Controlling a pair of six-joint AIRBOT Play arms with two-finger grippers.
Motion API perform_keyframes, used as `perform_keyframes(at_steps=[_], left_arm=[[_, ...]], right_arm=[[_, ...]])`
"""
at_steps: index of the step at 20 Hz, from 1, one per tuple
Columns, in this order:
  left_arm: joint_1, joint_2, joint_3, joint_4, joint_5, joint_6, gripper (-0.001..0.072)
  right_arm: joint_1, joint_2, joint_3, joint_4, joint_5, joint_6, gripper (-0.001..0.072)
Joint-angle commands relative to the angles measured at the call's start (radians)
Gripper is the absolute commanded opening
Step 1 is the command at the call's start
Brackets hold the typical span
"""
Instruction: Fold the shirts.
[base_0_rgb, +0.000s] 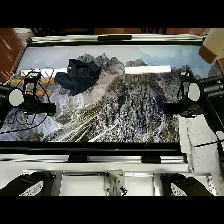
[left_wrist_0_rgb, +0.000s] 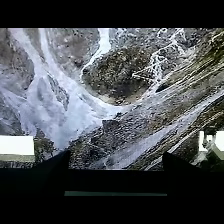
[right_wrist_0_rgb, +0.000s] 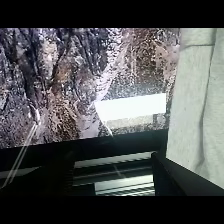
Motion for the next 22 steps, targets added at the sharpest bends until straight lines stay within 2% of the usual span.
perform_keyframes(at_steps=[1, 12, 14, 17, 20, 22], left_arm=[[0.0, 0.0, 0.0, 0.0, 0.0, 0.0, 0.0711], [0.0, 0.0, 0.0, 0.0, 0.0, 0.0, 0.0711], [0.0, -0.002, 0.0, -0.005, 0.012, -0.004, 0.0711], [-0.001, -0.021, -0.001, -0.03, 0.145, -0.003, 0.0711], [-0.002, -0.041, 0.0, -0.141, 0.178, -0.003, 0.0711], [-0.01, -0.086, 0.016, -0.193, 0.317, 0.008, 0.0709]], right_arm=[[0.001, 0.001, 0.0, 0.0, 0.0, 0.0, 0.0583], [0.001, 0.001, 0.0, 0.0, 0.0, 0.0, 0.0583], [0.001, 0.001, 0.0, 0.0, -0.048, 0.013, 0.0583], [0.001, 0.001, 0.0, 0.0, -0.115, 0.014, 0.0583], [0.001, 0.0, 0.0, 0.0, -0.127, 0.015, 0.0583], [0.001, 0.0, 0.0, 0.005, -0.129, 0.019, 0.0583]])
